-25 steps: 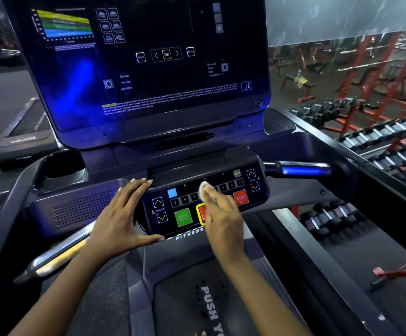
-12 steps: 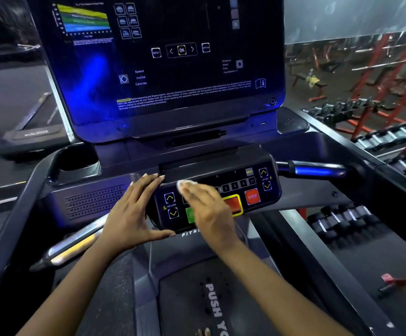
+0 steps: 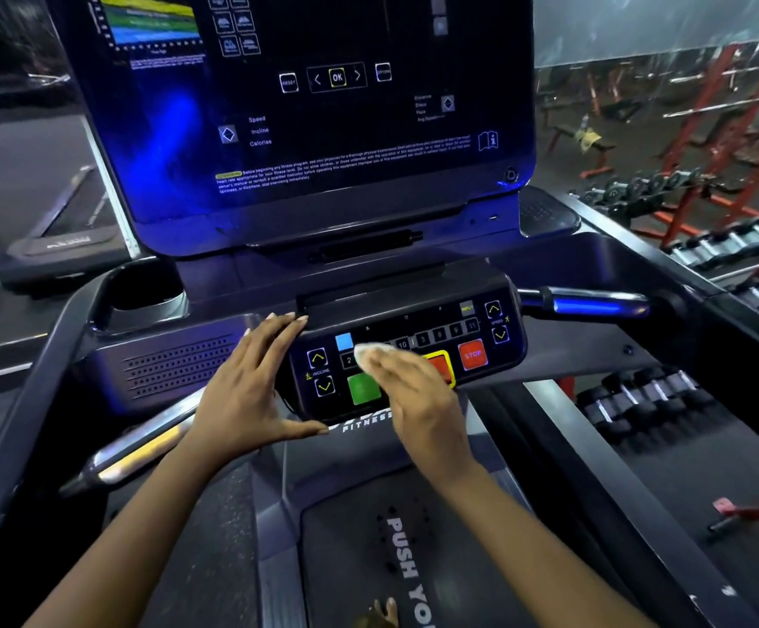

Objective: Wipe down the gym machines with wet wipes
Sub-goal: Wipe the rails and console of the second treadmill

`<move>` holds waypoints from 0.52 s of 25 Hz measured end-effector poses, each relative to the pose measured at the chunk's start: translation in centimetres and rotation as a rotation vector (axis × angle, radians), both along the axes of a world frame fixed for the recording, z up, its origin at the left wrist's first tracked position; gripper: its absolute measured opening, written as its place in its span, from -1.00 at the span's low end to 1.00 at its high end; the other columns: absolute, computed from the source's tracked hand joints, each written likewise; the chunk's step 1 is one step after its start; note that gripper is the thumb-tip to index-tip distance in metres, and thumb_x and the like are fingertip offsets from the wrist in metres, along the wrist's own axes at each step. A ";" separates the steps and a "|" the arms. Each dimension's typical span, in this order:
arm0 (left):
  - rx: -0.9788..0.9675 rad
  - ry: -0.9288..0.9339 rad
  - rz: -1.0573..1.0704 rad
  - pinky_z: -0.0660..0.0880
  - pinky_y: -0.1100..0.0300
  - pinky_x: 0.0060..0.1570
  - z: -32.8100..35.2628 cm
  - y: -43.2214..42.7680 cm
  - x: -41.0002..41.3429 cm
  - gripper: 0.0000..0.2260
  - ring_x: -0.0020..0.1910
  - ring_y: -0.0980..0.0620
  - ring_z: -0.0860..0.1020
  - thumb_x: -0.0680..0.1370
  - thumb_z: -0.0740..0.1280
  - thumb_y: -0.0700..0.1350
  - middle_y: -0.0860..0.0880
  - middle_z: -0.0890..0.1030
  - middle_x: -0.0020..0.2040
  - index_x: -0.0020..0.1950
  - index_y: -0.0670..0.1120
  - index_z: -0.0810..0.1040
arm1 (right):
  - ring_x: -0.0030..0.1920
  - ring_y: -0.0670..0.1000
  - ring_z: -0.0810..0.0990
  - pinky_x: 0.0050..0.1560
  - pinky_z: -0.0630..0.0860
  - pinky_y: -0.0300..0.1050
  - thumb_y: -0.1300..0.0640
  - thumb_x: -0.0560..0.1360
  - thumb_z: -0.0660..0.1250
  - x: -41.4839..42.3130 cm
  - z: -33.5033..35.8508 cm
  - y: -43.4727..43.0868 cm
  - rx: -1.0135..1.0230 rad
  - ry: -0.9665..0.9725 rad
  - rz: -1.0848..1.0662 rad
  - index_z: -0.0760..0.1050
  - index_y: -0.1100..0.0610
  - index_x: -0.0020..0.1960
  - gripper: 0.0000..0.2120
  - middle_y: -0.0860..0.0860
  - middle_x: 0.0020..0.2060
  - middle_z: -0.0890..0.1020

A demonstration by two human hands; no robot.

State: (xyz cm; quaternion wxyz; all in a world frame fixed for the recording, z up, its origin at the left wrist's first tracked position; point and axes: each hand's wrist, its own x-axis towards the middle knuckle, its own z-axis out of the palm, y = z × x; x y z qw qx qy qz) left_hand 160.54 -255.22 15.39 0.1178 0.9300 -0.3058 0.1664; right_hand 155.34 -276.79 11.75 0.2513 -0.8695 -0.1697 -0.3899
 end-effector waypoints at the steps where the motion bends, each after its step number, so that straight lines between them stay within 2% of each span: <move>1: 0.001 0.001 0.000 0.25 -0.09 0.37 0.0 -0.1 -0.1 0.05 0.44 -0.05 0.22 0.25 0.10 0.60 -0.09 0.29 0.45 0.52 -0.07 0.13 | 0.18 -0.01 0.53 0.22 0.46 -0.18 0.43 0.42 0.34 0.6 0.4 0.1 0.003 0.017 -0.044 0.51 0.22 0.25 -0.58 0.04 0.16 0.60; 4: -0.001 -0.003 0.003 0.26 -0.09 0.36 0.0 -0.2 -0.2 0.04 0.43 -0.07 0.23 0.26 0.10 0.59 -0.11 0.30 0.44 0.52 -0.08 0.13 | 0.20 -0.03 0.49 0.28 0.40 -0.23 0.39 0.44 0.23 -0.4 -0.5 0.7 -0.056 0.015 -0.033 0.50 0.21 0.27 -0.59 0.02 0.18 0.58; 8: 0.008 -0.001 0.007 0.24 -0.09 0.37 0.2 -0.2 -0.3 0.04 0.44 -0.06 0.22 0.26 0.10 0.59 -0.10 0.30 0.45 0.52 -0.08 0.13 | 0.19 -0.06 0.51 0.27 0.41 -0.23 0.47 0.41 0.30 -3.8 -1.6 0.6 -0.017 -0.002 0.050 0.54 0.20 0.22 -0.58 0.00 0.14 0.61; 10: 0.014 -0.002 0.013 0.22 -0.09 0.36 0.2 -0.3 -0.3 0.04 0.43 -0.04 0.21 0.26 0.08 0.60 -0.10 0.29 0.44 0.52 -0.08 0.13 | 0.18 -0.07 0.53 0.28 0.39 -0.24 0.43 0.46 0.24 -3.5 -0.6 -1.4 0.103 -0.034 -0.059 0.55 0.19 0.21 -0.63 -0.02 0.13 0.61; 13: 0.008 -0.007 0.013 0.24 -0.10 0.36 0.1 -0.2 -0.2 0.04 0.43 -0.04 0.21 0.26 0.08 0.60 -0.09 0.29 0.44 0.52 -0.09 0.14 | 0.13 -0.04 0.56 0.26 0.38 -0.33 0.27 0.52 0.15 -2.3 0.3 -4.4 0.241 0.001 -0.240 0.54 0.22 0.21 -0.68 0.00 0.12 0.61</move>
